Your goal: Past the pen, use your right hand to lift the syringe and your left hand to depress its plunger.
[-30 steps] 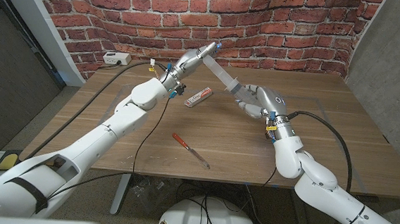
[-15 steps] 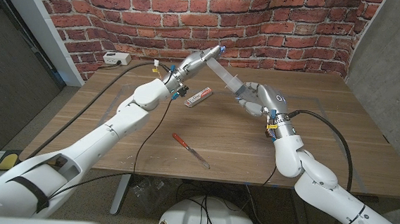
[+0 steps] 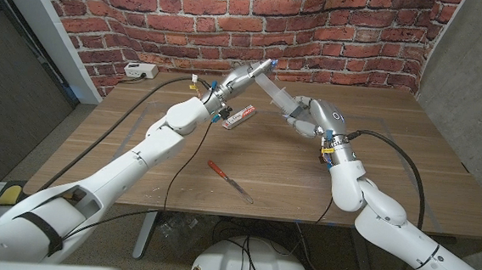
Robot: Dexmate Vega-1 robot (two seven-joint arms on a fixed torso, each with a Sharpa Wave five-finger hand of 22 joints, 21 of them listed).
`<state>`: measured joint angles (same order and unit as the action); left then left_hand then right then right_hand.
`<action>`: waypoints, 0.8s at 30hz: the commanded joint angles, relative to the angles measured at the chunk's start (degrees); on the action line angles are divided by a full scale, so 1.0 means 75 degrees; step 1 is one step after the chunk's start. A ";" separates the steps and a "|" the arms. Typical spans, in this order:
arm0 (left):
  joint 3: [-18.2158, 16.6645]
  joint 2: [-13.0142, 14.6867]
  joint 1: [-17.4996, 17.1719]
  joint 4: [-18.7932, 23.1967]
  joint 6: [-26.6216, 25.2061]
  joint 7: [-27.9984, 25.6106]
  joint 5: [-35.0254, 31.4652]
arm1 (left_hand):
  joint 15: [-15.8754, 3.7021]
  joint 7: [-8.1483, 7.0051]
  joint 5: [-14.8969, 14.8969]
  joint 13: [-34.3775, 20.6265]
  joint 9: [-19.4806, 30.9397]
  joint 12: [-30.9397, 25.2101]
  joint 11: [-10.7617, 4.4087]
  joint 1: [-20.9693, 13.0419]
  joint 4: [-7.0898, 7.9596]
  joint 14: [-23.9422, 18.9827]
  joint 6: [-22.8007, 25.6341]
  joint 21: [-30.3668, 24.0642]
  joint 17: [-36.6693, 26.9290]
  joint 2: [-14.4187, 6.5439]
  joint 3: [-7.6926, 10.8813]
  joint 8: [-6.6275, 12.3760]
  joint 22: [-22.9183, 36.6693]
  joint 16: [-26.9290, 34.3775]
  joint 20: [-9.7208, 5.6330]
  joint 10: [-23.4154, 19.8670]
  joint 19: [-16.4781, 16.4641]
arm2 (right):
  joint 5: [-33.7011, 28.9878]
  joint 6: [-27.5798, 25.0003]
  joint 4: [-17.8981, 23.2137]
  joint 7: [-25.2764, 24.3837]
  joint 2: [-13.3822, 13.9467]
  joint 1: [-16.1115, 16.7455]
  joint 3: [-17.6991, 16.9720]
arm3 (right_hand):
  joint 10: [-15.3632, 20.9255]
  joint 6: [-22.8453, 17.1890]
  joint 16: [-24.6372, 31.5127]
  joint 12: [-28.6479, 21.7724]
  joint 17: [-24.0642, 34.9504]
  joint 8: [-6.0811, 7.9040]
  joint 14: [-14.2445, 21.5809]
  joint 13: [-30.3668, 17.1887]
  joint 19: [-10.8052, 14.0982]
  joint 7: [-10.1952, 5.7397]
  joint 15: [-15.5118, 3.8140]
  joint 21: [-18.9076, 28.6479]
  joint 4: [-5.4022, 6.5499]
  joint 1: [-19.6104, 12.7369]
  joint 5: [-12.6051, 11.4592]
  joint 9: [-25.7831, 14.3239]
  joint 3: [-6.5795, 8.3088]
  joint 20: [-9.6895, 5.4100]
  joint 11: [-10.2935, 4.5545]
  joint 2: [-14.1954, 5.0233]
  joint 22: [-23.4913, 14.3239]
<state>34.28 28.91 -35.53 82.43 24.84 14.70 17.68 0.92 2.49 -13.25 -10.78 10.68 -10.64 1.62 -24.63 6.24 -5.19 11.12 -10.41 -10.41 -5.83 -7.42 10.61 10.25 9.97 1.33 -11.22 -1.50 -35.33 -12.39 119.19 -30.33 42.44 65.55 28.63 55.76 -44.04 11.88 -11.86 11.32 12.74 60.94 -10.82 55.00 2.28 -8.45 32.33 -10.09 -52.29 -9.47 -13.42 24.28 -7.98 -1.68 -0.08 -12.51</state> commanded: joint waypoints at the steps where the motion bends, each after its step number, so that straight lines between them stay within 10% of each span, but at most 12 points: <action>1: 0.0189 -0.0148 0.0047 -0.0105 -0.0027 0.0122 -0.0051 | -0.0001 -0.0014 -0.0067 -0.0016 0.0012 -0.0041 -0.0002 -0.0033 0.0021 0.0054 -0.0021 -0.0050 -0.0010 -0.0014 -0.0050 0.0035 0.0015 0.0049 0.0017 0.0072 0.0056 | 0.0047 0.0143 -0.0119 -0.0048 -0.0103 -0.0075 0.0054 | 0.0511 -0.1122 0.0022 -0.0032 0.0023 0.0009 0.0241 -0.0027 -0.0049 -0.1067 -0.0593 0.0075 0.0558 -0.1229 -0.0046 -0.0027 0.0624 -0.0590 -0.0492 -0.1330 0.0000; 24: 0.0326 -0.0243 0.0179 -0.0245 -0.0056 0.0261 -0.0114 | -0.0018 -0.0025 -0.0073 -0.0016 0.0012 -0.0054 -0.0004 -0.0030 0.0027 0.0104 -0.0043 -0.0057 -0.0010 -0.0025 -0.0078 0.0048 0.0016 0.0057 0.0040 0.0122 0.0148 | 0.0053 0.0331 -0.0418 -0.0139 -0.0262 -0.0327 0.0192 | 0.0522 -0.1146 0.0031 -0.0029 0.0026 -0.0011 0.0265 -0.0032 -0.0088 -0.1086 -0.0601 0.0185 0.0545 -0.1239 -0.0044 -0.0041 0.0633 -0.0588 -0.0527 -0.1324 0.0017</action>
<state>36.25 27.34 -34.66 81.00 24.41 16.09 17.20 0.82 2.48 -13.67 -10.78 10.68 -10.64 1.74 -24.64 6.48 -4.67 10.93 -10.41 -10.41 -5.83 -7.66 10.60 10.25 10.19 1.43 -10.53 -0.78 -34.82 -10.51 117.13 -30.95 41.02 64.02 29.56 55.78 -44.00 11.88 -11.83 11.31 12.11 61.03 -10.81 54.59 2.26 -8.47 33.28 -10.26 -52.29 -9.40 -13.46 24.45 -7.78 -1.70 -0.08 -12.24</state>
